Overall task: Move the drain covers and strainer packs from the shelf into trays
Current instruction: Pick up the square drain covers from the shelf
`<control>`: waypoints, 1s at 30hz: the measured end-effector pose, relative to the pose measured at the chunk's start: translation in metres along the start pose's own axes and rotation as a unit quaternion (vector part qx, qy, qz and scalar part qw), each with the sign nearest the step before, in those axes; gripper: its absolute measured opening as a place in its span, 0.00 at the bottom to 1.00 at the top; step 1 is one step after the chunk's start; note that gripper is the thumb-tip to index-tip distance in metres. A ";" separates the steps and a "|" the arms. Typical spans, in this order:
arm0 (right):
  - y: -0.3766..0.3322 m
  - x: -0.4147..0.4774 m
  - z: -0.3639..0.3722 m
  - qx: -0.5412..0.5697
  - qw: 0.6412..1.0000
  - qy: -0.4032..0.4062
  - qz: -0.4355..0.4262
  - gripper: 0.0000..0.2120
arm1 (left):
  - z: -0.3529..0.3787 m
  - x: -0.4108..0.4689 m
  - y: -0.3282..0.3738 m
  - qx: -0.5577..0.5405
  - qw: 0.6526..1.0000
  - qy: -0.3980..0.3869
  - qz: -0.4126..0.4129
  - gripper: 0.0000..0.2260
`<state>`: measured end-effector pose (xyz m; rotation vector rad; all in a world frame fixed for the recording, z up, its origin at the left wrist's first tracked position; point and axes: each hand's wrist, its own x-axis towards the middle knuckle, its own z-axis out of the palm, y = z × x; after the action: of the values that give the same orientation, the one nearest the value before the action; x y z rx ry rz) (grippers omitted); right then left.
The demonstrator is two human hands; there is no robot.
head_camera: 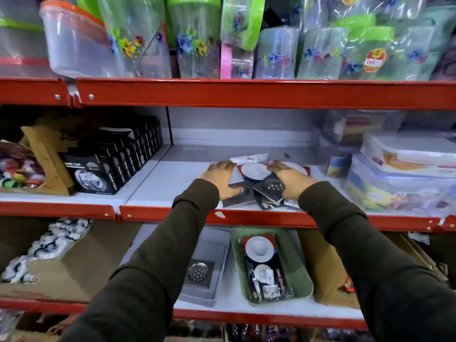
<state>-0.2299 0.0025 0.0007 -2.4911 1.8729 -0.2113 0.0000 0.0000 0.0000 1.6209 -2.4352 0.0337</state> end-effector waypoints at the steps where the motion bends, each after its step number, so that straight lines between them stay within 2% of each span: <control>1: 0.004 0.006 0.003 0.010 0.999 -0.030 0.003 0.40 | 0.005 0.007 -0.001 -0.018 0.998 -0.053 -0.015 0.42; 3: 0.011 0.016 0.006 0.024 0.997 -0.078 0.004 0.39 | 0.016 0.021 -0.005 -0.034 0.989 -0.134 -0.043 0.47; 6: 0.018 0.033 0.007 0.021 0.991 -0.135 0.000 0.39 | 0.030 0.039 -0.010 -0.037 0.976 -0.203 -0.072 0.51; 12: 0.022 0.060 -0.014 -0.061 0.964 -0.254 -0.039 0.53 | 0.039 0.054 -0.019 -0.086 0.972 -0.210 -0.061 0.47; 15: 0.021 0.070 -0.020 -0.092 0.961 -0.253 -0.058 0.55 | 0.035 0.051 -0.035 -0.097 0.977 -0.180 -0.066 0.45; 19: 0.021 0.080 -0.023 -0.053 0.966 -0.247 -0.052 0.43 | 0.014 0.041 -0.074 -0.078 0.979 -0.171 -0.076 0.39; 23: 0.008 0.088 -0.026 -0.002 0.975 -0.219 -0.038 0.40 | 0.003 0.031 -0.114 -0.038 0.975 -0.199 -0.096 0.37; 27: -0.014 0.096 -0.026 0.074 0.977 -0.201 -0.011 0.44 | 0.013 0.024 -0.137 -0.069 0.966 -0.231 -0.095 0.43; 30: -0.038 0.103 -0.020 0.087 0.977 -0.195 -0.004 0.46 | 0.018 0.020 -0.153 -0.131 0.962 -0.225 -0.081 0.48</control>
<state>-0.1681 -0.0836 0.0342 -2.2252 1.6118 0.1056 0.1294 -0.0813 -0.0294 1.8491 -2.4569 -0.7286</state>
